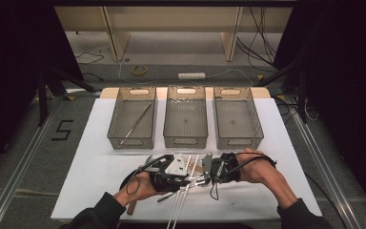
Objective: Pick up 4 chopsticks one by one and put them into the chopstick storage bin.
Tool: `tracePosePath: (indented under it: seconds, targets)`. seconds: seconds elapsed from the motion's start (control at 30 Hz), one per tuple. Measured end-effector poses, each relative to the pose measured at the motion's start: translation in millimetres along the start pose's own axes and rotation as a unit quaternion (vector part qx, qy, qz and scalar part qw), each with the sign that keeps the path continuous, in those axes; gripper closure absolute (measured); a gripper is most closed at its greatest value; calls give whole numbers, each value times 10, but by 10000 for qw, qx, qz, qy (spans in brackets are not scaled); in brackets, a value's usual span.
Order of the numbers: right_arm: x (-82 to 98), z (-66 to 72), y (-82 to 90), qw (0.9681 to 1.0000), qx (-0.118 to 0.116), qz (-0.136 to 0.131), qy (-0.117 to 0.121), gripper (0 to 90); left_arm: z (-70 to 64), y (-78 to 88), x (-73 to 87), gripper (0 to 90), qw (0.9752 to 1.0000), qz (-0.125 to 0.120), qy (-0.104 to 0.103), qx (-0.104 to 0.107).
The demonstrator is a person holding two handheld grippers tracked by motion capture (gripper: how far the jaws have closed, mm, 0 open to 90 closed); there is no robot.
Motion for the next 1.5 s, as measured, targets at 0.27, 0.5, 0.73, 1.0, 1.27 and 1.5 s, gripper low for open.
tracePosePath:
  seconds: [0.27,0.5,0.73,1.0,1.27,1.5]
  targets:
    - [-26,24,-2,10000,-38,26,42,864,-13,-25,16,772,9998,139,-103,37]
    - [-43,43,-8,9999,-92,9,123,864,-17,-33,33,829,9995,255,-188,96]
    - [-55,43,-3,9998,-95,38,151,864,-18,-44,41,797,9994,273,-174,154]
    - [-54,45,20,9998,-103,27,172,865,-27,-83,60,809,9989,389,-212,157]
    - [-70,59,6,9996,-142,17,227,864,-29,-74,66,851,9986,383,-267,230]
    - [-57,42,27,9998,-109,-103,134,823,-23,-41,72,864,9988,344,-275,213]
Point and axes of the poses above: each handheld gripper's, and its own axes: y roughly backward along the jaws, x roughly out of its underside, z roughly to its left, the point moved 3 cm from there along -y, roughly forward along the jaws, and after that the axes turned 4 degrees about x, right-handed, at the moved point
